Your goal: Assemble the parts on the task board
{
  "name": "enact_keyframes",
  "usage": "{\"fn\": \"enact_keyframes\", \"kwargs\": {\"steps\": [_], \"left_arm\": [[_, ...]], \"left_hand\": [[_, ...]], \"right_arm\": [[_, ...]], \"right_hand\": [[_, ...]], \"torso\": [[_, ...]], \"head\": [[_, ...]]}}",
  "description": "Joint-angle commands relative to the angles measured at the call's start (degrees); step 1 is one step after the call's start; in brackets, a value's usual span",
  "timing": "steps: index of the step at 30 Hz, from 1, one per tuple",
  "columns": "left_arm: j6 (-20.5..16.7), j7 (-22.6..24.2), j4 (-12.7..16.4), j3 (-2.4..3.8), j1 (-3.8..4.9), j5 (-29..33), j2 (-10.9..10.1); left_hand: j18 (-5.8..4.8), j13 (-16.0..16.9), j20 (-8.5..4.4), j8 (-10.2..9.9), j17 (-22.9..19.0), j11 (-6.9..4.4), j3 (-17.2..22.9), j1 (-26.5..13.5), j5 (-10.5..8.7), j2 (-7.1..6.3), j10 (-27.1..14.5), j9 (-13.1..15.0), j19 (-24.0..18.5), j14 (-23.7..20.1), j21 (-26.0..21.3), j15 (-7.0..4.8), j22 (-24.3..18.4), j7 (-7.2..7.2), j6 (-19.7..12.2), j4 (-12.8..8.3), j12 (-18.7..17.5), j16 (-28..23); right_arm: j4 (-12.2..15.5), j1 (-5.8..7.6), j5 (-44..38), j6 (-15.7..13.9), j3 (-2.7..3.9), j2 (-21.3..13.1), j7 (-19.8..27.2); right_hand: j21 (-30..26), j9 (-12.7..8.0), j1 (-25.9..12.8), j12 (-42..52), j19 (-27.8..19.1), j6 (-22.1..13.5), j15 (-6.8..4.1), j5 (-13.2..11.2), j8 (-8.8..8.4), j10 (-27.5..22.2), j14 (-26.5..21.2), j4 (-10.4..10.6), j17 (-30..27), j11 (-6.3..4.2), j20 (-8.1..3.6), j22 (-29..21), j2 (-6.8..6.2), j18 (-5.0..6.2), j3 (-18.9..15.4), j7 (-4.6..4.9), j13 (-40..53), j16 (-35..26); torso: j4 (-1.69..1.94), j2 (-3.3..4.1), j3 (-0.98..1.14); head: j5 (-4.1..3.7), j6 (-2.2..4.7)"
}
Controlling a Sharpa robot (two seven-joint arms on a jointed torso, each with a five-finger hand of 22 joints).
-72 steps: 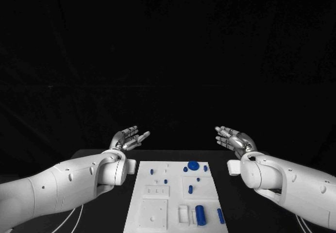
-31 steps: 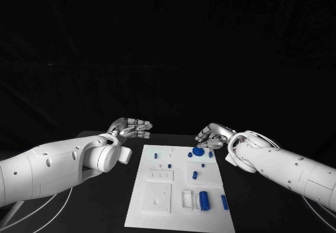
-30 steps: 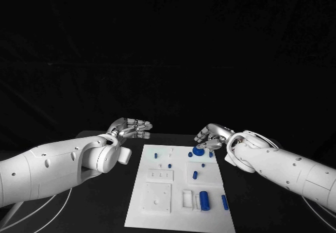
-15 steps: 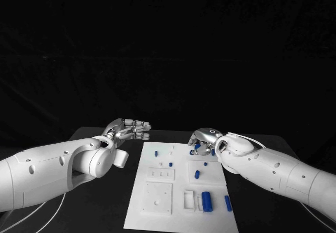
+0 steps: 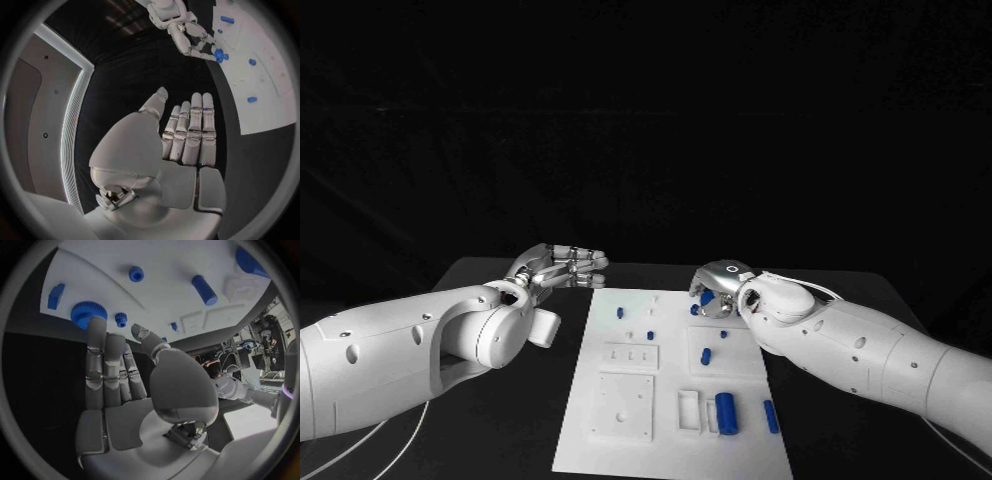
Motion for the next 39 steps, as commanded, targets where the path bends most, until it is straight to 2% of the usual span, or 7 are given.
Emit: {"fn": "enact_keyframes", "kwargs": {"steps": [1, 11, 14, 16, 26, 32, 39], "left_arm": [[1.05, 0.17, 0.21, 0.09, 0.24, -0.37, 0.04], [1.13, 0.04, 0.58, 0.16, 0.49, -0.62, -0.05], [1.05, 0.00, 0.71, 0.18, 0.54, -0.70, -0.09], [0.90, -0.03, 0.76, 0.18, 0.57, -0.75, -0.08], [0.71, -0.14, 0.93, 0.20, 0.81, -1.04, -0.16], [0.81, -0.21, 0.86, 0.21, 0.85, -1.07, -0.14], [0.87, -0.32, 0.75, 0.20, 0.87, -1.08, -0.12]], "left_hand": [[-0.42, 0.06, 0.16, 0.05, 0.00, -0.11, -0.32, -0.46, -0.21, 0.21, -0.38, 0.07, -0.30, 0.09, 0.15, 0.33, -0.06, 0.03, -0.57, 0.06, 0.27, -0.29], [-0.41, 0.06, 0.18, 0.05, 0.00, -0.08, -0.47, -0.44, -0.22, 0.28, -0.53, 0.07, -0.28, 0.08, 0.15, 0.35, -0.22, 0.04, -0.61, 0.08, 0.27, -0.28], [-0.41, 0.06, 0.18, 0.05, 0.00, -0.08, -0.47, -0.44, -0.22, 0.28, -0.53, 0.07, -0.28, 0.08, 0.15, 0.35, -0.22, 0.04, -0.61, 0.08, 0.27, -0.28], [-0.40, 0.06, 0.19, 0.05, 0.01, 0.03, -0.57, -0.32, -0.22, 0.31, -0.97, 0.07, -0.25, 0.07, 0.16, 0.37, -0.37, 0.06, -0.58, 0.03, 0.28, -0.27], [-0.34, 0.06, 0.26, 0.05, 0.01, 0.22, -0.78, -0.27, -0.28, 0.26, -1.70, 0.06, -0.24, 0.07, 0.20, 0.44, -0.57, 0.09, -0.65, -0.03, 0.27, -0.26], [-0.33, 0.07, 0.28, 0.06, 0.01, 0.21, -0.83, -0.26, -0.39, 0.30, -1.70, 0.07, -0.24, 0.06, 0.21, 0.44, -0.65, 0.09, -0.59, -0.04, 0.29, -0.26], [-0.32, 0.07, 0.28, 0.06, 0.01, 0.21, -0.85, -0.26, -0.42, 0.30, -1.69, 0.07, -0.24, 0.06, 0.21, 0.44, -0.67, 0.09, -0.57, -0.04, 0.29, -0.26]], "right_arm": [[-0.33, 0.03, -2.93, 0.85, 0.02, 0.20, -1.37], [-1.71, 0.02, -3.23, 1.34, 0.01, 0.94, -1.09], [-1.96, 0.02, -3.19, 1.60, 0.01, 1.13, -0.97], [-2.18, 0.02, -3.09, 2.01, 0.01, 1.28, -0.88], [-2.76, 0.00, -2.79, 2.92, 0.00, 1.69, -0.39], [-2.82, 0.00, -3.18, 3.22, -0.01, 1.63, -0.64], [-2.63, 0.00, -3.84, 3.26, -0.01, 1.55, -1.00]], "right_hand": [[-0.58, 0.01, -0.18, 0.26, 0.41, 0.09, -0.09, -0.26, 0.25, -0.32, -0.37, 0.02, -0.19, 0.09, -0.07, 0.48, -0.38, 0.99, 0.66, -0.27, 0.03, 0.34], [-1.89, 0.02, -0.75, 0.25, 0.79, 0.44, -0.13, -1.40, 0.27, 0.03, -0.47, 0.14, -0.38, 0.07, -0.11, 2.74, -0.36, 1.04, 3.24, -0.29, 0.03, 0.79], [-2.19, 0.02, -0.92, 0.26, 0.88, 0.63, -0.13, -2.07, 0.26, 0.25, -0.48, 0.23, -0.40, 0.03, -0.11, 3.19, -0.15, 1.02, 3.95, -0.28, 0.03, 0.85], [-2.40, 0.02, -1.08, 0.26, 0.91, 0.67, -0.13, -2.41, 0.26, 0.28, -0.48, 0.29, -0.42, 0.02, -0.11, 3.48, -0.13, 1.01, 4.49, -0.30, 0.02, 0.87], [-3.05, 0.06, -1.66, 0.24, 1.14, 1.62, -0.25, -3.61, 0.29, 1.55, -0.52, 0.69, -0.36, -0.17, -0.21, 4.84, 0.40, 0.99, 7.18, -0.23, 0.02, 1.16], [-2.43, 0.15, -1.74, 0.23, 1.13, 3.79, -0.87, -4.22, 0.32, 4.61, -0.58, 0.75, -0.19, -0.93, -0.81, 6.29, 0.83, 0.66, 9.59, -0.02, 0.06, 1.35], [-1.41, 0.17, -1.70, 0.27, 0.58, 4.51, -1.09, -4.11, 0.32, 5.44, -0.65, 0.82, -0.08, -1.14, -1.11, 9.32, 0.61, 0.41, 11.07, -0.01, 0.08, 1.36]], "torso": [[0.17, 0.43, 0.02], [0.84, 1.29, -0.24], [1.00, 1.59, -0.37], [1.09, 1.75, -0.43], [1.35, 2.42, -0.74], [1.33, 2.59, -0.84], [1.41, 2.85, -0.90]], "head": [[-0.31, -0.01], [-0.61, 0.25], [-0.79, 0.24], [-0.98, -0.08], [-1.45, -0.04], [-1.45, 0.09], [-1.40, 0.37]]}}
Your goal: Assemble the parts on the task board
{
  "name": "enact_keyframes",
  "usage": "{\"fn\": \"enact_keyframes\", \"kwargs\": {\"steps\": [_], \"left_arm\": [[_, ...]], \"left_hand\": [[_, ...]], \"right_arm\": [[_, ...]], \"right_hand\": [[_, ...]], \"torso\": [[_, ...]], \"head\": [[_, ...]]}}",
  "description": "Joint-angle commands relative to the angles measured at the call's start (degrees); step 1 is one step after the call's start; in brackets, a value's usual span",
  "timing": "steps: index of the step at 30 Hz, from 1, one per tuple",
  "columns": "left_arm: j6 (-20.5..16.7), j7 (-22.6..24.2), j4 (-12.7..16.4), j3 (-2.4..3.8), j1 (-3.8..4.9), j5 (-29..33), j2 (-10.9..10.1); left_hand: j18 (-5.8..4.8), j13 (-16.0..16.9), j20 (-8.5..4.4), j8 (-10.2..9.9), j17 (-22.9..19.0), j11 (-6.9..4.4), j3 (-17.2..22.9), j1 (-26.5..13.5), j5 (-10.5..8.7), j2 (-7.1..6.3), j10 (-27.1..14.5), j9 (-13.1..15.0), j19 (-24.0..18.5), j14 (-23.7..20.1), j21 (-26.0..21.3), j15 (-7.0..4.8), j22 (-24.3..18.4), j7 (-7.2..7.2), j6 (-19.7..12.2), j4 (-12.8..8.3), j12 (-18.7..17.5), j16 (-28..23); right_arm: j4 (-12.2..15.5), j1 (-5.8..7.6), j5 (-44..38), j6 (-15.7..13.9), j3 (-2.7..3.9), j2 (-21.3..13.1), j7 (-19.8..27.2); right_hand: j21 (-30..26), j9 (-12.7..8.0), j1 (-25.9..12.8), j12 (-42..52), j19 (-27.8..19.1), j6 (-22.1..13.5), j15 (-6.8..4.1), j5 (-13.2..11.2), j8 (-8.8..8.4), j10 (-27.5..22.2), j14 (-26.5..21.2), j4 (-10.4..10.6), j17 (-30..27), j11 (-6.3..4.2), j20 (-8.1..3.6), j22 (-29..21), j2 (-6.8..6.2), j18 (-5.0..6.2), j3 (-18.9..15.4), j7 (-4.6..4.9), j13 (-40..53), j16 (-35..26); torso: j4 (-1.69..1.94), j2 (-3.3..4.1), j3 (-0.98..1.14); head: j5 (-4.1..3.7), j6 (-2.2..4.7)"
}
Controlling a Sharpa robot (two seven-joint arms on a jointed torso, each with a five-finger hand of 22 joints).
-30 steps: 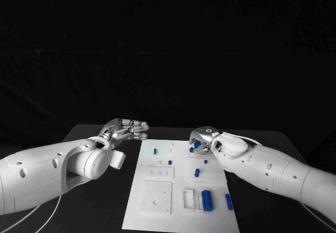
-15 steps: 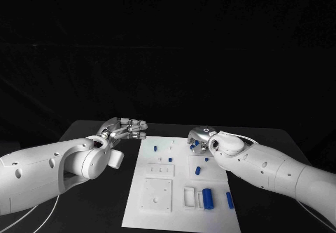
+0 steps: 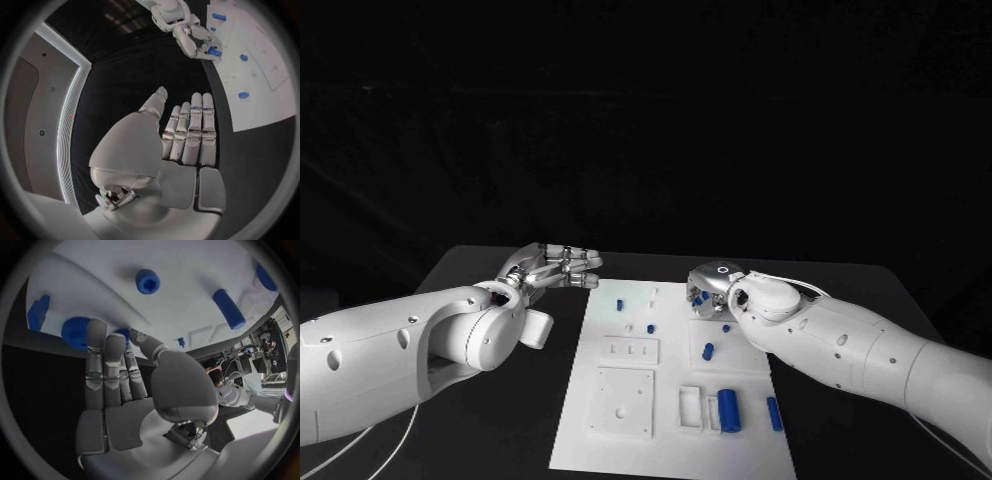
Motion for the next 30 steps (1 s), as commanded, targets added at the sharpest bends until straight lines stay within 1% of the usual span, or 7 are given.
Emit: {"fn": "enact_keyframes", "kwargs": {"steps": [1, 7, 11, 14, 20, 29, 30], "left_arm": [[0.63, 0.15, 0.06, 0.06, 0.19, -0.33, 0.06], [0.64, 0.09, -0.01, 0.06, 0.19, -0.33, 0.07], [0.65, 0.04, 0.01, 0.06, 0.19, -0.33, 0.08], [0.65, -0.01, 0.02, 0.06, 0.19, -0.35, 0.09], [0.61, -0.05, 0.04, 0.06, 0.19, -0.36, 0.08], [0.56, -0.06, 0.11, 0.07, 0.22, -0.37, 0.17], [0.56, -0.07, 0.12, 0.07, 0.23, -0.37, 0.19]], "left_hand": [[-0.31, 0.08, 0.28, 0.05, 0.01, 0.03, -0.35, -0.26, -0.25, 0.31, -0.32, 0.07, -0.24, 0.06, 0.22, 0.45, -0.10, 0.06, -0.28, -0.11, 0.29, -0.25], [-0.31, 0.08, 0.29, 0.05, 0.01, 0.04, -0.38, -0.24, -0.29, 0.31, -0.37, 0.07, -0.23, 0.06, 0.23, 0.45, -0.15, 0.07, -0.36, -0.11, 0.28, -0.25], [-0.31, 0.08, 0.29, 0.05, 0.01, 0.04, -0.38, -0.24, -0.29, 0.31, -0.37, 0.07, -0.23, 0.06, 0.23, 0.45, -0.15, 0.07, -0.36, -0.11, 0.28, -0.25], [-0.30, 0.08, 0.30, 0.04, 0.01, 0.07, -0.46, -0.19, -0.38, 0.29, -0.49, 0.06, -0.22, 0.06, 0.25, 0.46, -0.24, 0.10, -0.45, -0.15, 0.28, -0.25], [-0.29, 0.08, 0.30, 0.04, 0.01, 0.10, -0.46, -0.08, -0.39, 0.33, -0.62, 0.06, -0.20, 0.06, 0.28, 0.47, -0.32, 0.11, -0.46, -0.22, 0.28, -0.25], [-0.28, 0.08, 0.31, 0.02, 0.00, 0.12, -0.48, -0.02, -0.46, 0.34, -0.73, 0.05, -0.21, 0.06, 0.31, 0.48, -0.38, 0.11, -0.65, -0.29, 0.28, -0.26], [-0.28, 0.08, 0.31, 0.02, 0.00, 0.12, -0.48, -0.02, -0.46, 0.34, -0.73, 0.05, -0.21, 0.06, 0.31, 0.48, -0.38, 0.11, -0.65, -0.29, 0.28, -0.26]], "right_arm": [[0.17, -0.10, -1.52, 1.21, -0.04, -0.03, -0.29], [0.53, -0.10, -1.99, 0.37, -0.05, -0.07, -0.55], [0.96, -0.10, -2.54, -1.45, -0.05, -0.14, -0.88], [1.65, -0.11, -3.03, -3.90, -0.05, -0.28, -1.34], [3.22, -0.09, -3.58, -7.63, -0.04, -0.47, -2.09], [4.53, 0.19, -4.32, -11.19, -0.02, 0.93, -3.64], [4.55, 0.22, -4.36, -11.38, -0.02, 1.08, -3.76]], "right_hand": [[0.51, 0.09, -0.30, 0.28, -0.11, 0.79, -0.47, -0.07, 0.32, 0.65, -0.03, -0.18, 0.10, -0.15, -0.19, 0.98, -0.15, 0.02, 0.77, -0.01, 0.05, 0.37], [0.86, 0.11, 0.07, 0.28, -0.44, 1.31, -0.59, 0.07, 0.34, 1.34, -0.07, -0.42, 0.13, -0.29, -0.32, 2.89, -0.06, 0.06, 2.78, -0.07, 0.06, 0.42], [1.61, 0.28, 1.25, 0.30, -0.50, 2.74, -0.94, -2.26, 0.42, 3.35, -0.08, -0.91, 0.23, -0.78, -0.62, 4.25, 0.43, 0.01, 4.79, -0.45, 0.11, 0.56], [4.71, 0.37, 1.53, 0.30, -0.81, 4.01, -1.30, -3.55, 0.36, 4.90, -0.14, -0.76, 0.33, -1.20, -1.04, 7.85, 0.31, -0.52, 6.38, -0.81, 0.13, 0.64], [5.76, 0.41, 1.98, 0.32, -1.34, 4.74, -1.55, -5.25, 0.38, 5.73, -0.14, -0.48, 0.53, -1.47, -1.27, 10.93, 0.20, -0.58, 6.88, -1.04, 0.15, 0.67], [3.64, 0.38, 2.04, 0.32, -0.44, 5.08, -1.63, -5.51, 0.37, 5.94, -0.12, -0.27, 0.77, -1.54, -1.35, 14.30, -0.05, -0.63, 7.35, -1.13, 0.13, 0.67], [3.09, 0.38, 2.04, 0.31, -0.22, 5.12, -1.64, -5.53, 0.36, 5.96, -0.13, -0.23, 0.79, -1.54, -1.35, 15.07, -0.09, -0.63, 7.43, -1.14, 0.13, 0.66]], "torso": [[0.07, 0.26, -0.08], [0.05, 0.37, -0.15], [0.09, 0.47, -0.22], [0.13, 0.50, -0.30], [0.25, 0.56, -0.44], [0.48, 0.67, -0.65], [0.47, 0.72, -0.61]], "head": [[0.05, 0.26], [0.05, 0.44], [0.14, 0.66], [0.21, 0.91], [0.53, 1.20], [1.08, 1.77], [1.15, 1.82]]}}
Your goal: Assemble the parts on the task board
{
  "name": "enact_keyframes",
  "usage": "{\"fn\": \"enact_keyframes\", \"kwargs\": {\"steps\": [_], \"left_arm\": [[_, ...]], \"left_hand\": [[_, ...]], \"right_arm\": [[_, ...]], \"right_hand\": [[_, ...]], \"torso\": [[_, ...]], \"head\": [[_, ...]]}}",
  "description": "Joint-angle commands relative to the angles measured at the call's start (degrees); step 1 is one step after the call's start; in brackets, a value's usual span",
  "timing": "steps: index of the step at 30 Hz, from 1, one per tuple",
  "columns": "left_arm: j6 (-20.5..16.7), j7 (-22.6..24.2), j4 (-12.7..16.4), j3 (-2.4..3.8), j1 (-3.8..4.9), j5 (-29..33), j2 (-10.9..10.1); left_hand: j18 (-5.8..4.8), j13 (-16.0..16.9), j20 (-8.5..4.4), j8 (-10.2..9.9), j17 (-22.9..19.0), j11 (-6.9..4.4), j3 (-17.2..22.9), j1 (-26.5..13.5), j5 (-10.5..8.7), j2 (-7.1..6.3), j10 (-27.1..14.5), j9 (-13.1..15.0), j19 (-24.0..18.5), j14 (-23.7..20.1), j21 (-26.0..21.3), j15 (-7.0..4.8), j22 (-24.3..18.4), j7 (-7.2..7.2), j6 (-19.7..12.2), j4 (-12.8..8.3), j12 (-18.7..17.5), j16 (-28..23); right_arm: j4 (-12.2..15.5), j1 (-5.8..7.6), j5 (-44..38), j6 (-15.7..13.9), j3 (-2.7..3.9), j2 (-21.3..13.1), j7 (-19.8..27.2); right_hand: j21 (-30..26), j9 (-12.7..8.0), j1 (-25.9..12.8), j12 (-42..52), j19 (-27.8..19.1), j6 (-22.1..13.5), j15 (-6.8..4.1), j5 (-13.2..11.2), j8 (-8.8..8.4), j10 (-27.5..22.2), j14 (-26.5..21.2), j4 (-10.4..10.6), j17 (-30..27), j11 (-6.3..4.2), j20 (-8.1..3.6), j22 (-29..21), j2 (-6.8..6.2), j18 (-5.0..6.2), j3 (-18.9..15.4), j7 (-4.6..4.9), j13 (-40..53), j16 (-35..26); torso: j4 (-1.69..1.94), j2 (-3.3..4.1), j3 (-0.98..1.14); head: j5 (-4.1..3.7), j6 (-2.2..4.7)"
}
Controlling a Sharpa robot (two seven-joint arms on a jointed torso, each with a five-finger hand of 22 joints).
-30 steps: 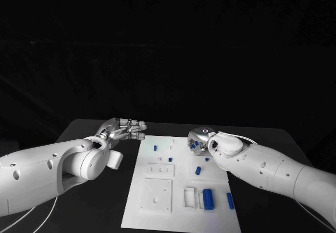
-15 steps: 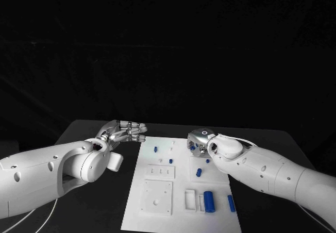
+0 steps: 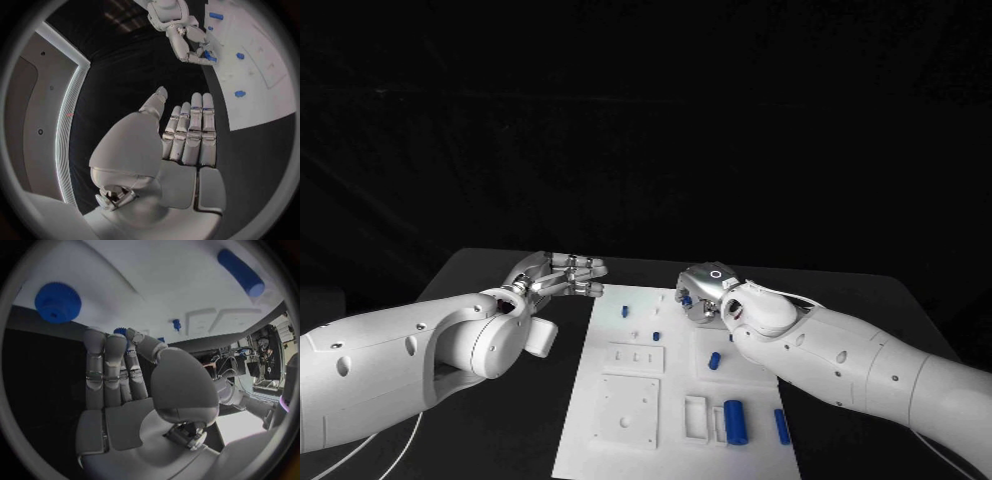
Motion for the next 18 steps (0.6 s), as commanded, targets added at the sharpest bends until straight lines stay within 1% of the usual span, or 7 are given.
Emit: {"fn": "enact_keyframes", "kwargs": {"steps": [1, 4, 5, 7, 8, 10, 18], "left_arm": [[0.57, 0.23, 0.18, 0.07, 0.22, -0.25, 0.16], [0.58, 0.20, 0.20, 0.07, 0.25, -0.25, 0.24], [0.59, 0.20, 0.21, 0.07, 0.27, -0.25, 0.27], [0.60, 0.19, 0.22, 0.07, 0.31, -0.26, 0.37], [0.60, 0.18, 0.22, 0.07, 0.34, -0.26, 0.43], [0.62, 0.16, 0.23, 0.07, 0.40, -0.26, 0.58], [0.70, 0.14, 0.28, 0.07, 0.53, -0.26, 1.05]], "left_hand": [[-0.28, 0.08, 0.31, 0.02, 0.00, 0.07, -0.25, -0.02, -0.11, 0.35, -0.37, 0.05, -0.21, 0.05, 0.31, 0.48, -0.05, -0.19, -0.35, -0.05, 0.28, -0.26], [-0.27, 0.08, 0.32, 0.03, 0.00, 0.12, -0.31, -0.06, -0.13, 0.33, -0.53, 0.05, -0.22, 0.05, 0.35, 0.50, -0.12, -0.17, -0.37, -0.10, 0.28, -0.27], [-0.27, 0.08, 0.32, 0.03, 0.00, 0.12, -0.31, -0.06, -0.13, 0.33, -0.53, 0.05, -0.22, 0.05, 0.35, 0.50, -0.12, -0.17, -0.37, -0.10, 0.28, -0.27], [-0.27, 0.08, 0.32, 0.03, 0.00, 0.12, -0.31, -0.06, -0.13, 0.33, -0.53, 0.05, -0.22, 0.05, 0.35, 0.50, -0.12, -0.17, -0.37, -0.10, 0.28, -0.27], [-0.27, 0.08, 0.32, 0.03, 0.00, 0.12, -0.31, -0.06, -0.13, 0.33, -0.53, 0.05, -0.22, 0.05, 0.35, 0.50, -0.12, -0.17, -0.37, -0.10, 0.28, -0.27], [-0.27, 0.08, 0.32, 0.03, 0.00, 0.12, -0.31, -0.06, -0.13, 0.33, -0.53, 0.05, -0.22, 0.05, 0.35, 0.50, -0.12, -0.17, -0.37, -0.10, 0.28, -0.27], [-0.27, 0.08, 0.32, 0.03, 0.00, 0.12, -0.31, -0.06, -0.13, 0.33, -0.53, 0.05, -0.22, 0.05, 0.35, 0.50, -0.12, -0.17, -0.37, -0.10, 0.28, -0.27]], "right_arm": [[0.19, 0.17, -1.66, -3.66, 0.01, 0.76, -1.70], [-0.01, 0.28, -1.74, -4.21, 0.01, 1.54, -1.92], [-0.12, 0.31, -1.75, -4.31, 0.01, 1.80, -1.94], [-0.49, 0.38, -1.78, -4.46, 0.01, 2.47, -1.96], [-0.74, 0.41, -1.79, -4.52, 0.01, 2.81, -1.97], [-1.35, 0.44, -1.80, -4.59, 0.01, 3.57, -2.01], [-3.73, 0.48, -1.93, -3.93, 0.01, 5.60, -2.36]], "right_hand": [[-0.78, 0.04, 0.50, 0.11, 0.75, 0.51, -0.42, -0.22, 0.16, 2.30, -0.14, 0.11, 0.09, -1.84, 0.09, 0.98, -0.24, 0.62, 0.42, -0.03, 0.23, 0.21], [-0.81, 0.03, 0.50, 0.11, 0.75, 0.51, -0.42, -0.24, 0.16, 2.29, -0.15, 0.12, 0.09, -1.84, 0.09, 1.02, -0.24, 0.62, 0.42, -0.03, 0.23, 0.21], [-1.16, 0.03, 0.52, 0.11, 0.85, 0.51, -0.42, -0.29, 0.16, 2.28, -0.15, 0.17, 0.06, -1.84, 0.09, 1.45, -0.29, 0.62, 0.48, -0.04, 0.23, 0.18], [-1.47, 0.03, 0.53, 0.11, 0.94, 0.52, -0.41, -0.33, 0.16, 2.27, -0.14, 0.21, 0.03, -1.84, 0.10, 1.82, -0.33, 0.61, 0.52, -0.04, 0.23, 0.16], [-1.48, 0.03, 0.53, 0.11, 0.94, 0.52, -0.41, -0.33, 0.16, 2.27, -0.14, 0.21, 0.03, -1.84, 0.10, 1.83, -0.33, 0.61, 0.52, -0.04, 0.23, 0.16], [-1.77, 0.03, 0.46, 0.12, 1.03, 0.54, -0.41, -0.37, 0.16, 2.28, -0.13, 0.24, 0.03, -1.84, 0.10, 2.07, -0.31, 0.61, 0.51, -0.03, 0.23, 0.17], [-2.37, 0.02, 0.32, 0.12, 1.17, 0.55, -0.47, -0.04, 0.16, 2.22, -0.18, 0.21, 0.01, -1.84, 0.05, 2.49, -0.30, 0.66, 0.46, -0.04, 0.22, 0.14]], "torso": [[0.17, 0.14, -0.06], [0.12, 0.14, -0.09], [0.20, 0.12, -0.17], [0.20, 0.16, -0.16], [0.27, 0.17, -0.22], [0.26, 0.24, -0.16], [0.97, 0.31, -0.63]], "head": [[0.29, 0.25], [0.55, 0.48], [0.63, 0.51], [0.76, 0.55], [0.78, 0.54], [0.87, 0.62], [0.68, 0.58]]}}
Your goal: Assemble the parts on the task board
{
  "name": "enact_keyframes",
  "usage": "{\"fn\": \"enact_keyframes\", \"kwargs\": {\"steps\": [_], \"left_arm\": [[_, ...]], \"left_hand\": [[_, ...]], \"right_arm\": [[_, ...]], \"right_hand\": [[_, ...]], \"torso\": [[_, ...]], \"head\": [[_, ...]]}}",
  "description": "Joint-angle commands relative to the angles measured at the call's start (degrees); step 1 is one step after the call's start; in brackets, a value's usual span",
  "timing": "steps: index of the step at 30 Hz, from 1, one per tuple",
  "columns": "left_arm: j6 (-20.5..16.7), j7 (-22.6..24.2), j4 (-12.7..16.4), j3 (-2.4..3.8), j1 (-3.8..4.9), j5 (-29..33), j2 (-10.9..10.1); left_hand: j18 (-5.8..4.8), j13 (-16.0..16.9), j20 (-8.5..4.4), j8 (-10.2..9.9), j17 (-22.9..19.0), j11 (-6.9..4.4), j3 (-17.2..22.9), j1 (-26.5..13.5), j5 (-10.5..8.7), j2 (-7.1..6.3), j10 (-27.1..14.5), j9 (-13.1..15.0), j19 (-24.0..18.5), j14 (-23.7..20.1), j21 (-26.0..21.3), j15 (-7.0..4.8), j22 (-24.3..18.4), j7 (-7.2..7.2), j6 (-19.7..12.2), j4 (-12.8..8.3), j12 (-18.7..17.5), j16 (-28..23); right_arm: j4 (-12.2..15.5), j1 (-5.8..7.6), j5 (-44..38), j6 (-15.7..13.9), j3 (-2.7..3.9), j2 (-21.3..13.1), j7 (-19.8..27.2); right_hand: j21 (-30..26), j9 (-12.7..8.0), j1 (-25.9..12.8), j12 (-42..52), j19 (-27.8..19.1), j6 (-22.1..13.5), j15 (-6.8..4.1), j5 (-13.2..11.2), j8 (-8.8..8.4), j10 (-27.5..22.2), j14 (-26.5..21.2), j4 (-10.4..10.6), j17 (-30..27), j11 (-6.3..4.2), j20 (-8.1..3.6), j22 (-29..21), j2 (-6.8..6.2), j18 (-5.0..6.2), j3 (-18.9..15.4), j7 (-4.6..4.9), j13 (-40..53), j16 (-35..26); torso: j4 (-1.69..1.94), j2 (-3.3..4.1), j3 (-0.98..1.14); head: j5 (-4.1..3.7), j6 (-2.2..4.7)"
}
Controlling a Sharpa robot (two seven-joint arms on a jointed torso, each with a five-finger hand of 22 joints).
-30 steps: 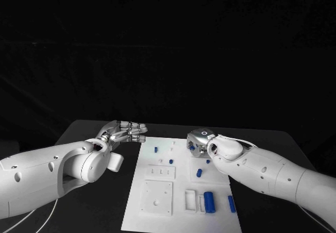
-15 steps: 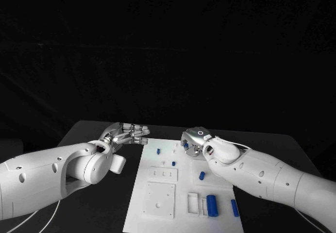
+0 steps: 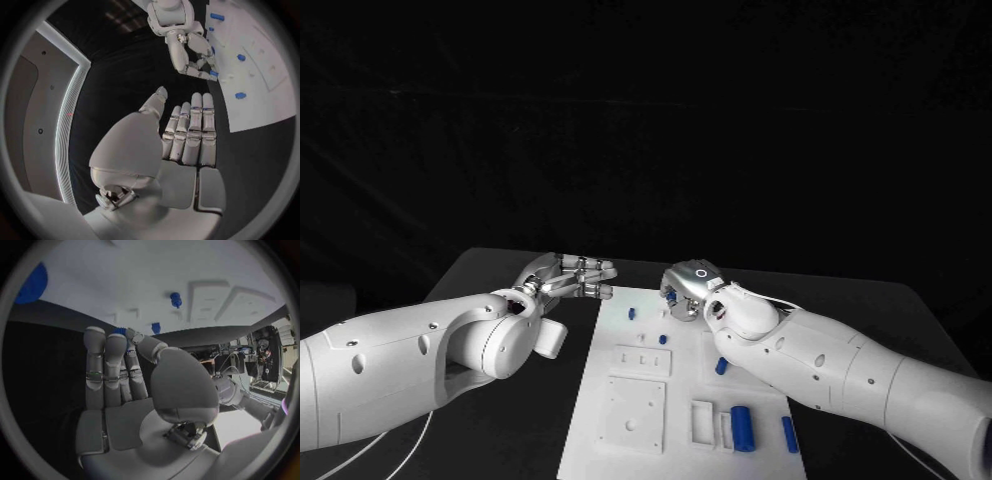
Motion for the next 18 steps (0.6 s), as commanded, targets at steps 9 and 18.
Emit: {"fn": "enact_keyframes", "kwargs": {"steps": [9, 18], "left_arm": [[0.75, 0.21, 0.16, 0.06, 0.35, -0.25, 0.50], [0.82, 0.15, 0.29, 0.06, 0.62, -0.26, 0.56]], "left_hand": [[-0.25, 0.09, 0.34, 0.03, 0.00, -0.06, -0.39, -0.13, -0.12, 0.40, -0.45, 0.05, -0.24, 0.05, 0.45, 0.51, -0.22, -0.16, -0.45, -0.18, 0.28, -0.27], [-0.25, 0.09, 0.34, 0.03, 0.00, -0.06, -0.39, -0.13, -0.12, 0.40, -0.45, 0.05, -0.24, 0.05, 0.45, 0.51, -0.22, -0.16, -0.45, -0.18, 0.28, -0.27]], "right_arm": [[-2.14, 0.03, -1.15, -0.06, 0.00, 1.34, -0.52], [-2.97, 0.02, -1.38, 0.91, -0.02, 1.76, -0.47]], "right_hand": [[-0.88, 0.01, 0.02, 0.21, 0.55, 0.35, -0.29, 0.49, 0.16, 2.18, 0.04, -0.08, -0.09, -1.82, -0.09, 0.55, -0.01, 1.04, 0.21, 0.14, 0.22, 0.03], [-1.62, 0.01, -0.08, 0.21, 0.74, 0.34, -0.26, 0.59, 0.15, 2.12, 0.03, -0.12, -0.12, -1.80, -0.06, 1.34, 0.04, 1.00, 0.12, 0.14, 0.22, 0.01]], "torso": [[0.91, 0.19, -0.56], [0.99, 0.41, -0.59]], "head": [[-0.13, -0.05], [-0.28, -0.19]]}}
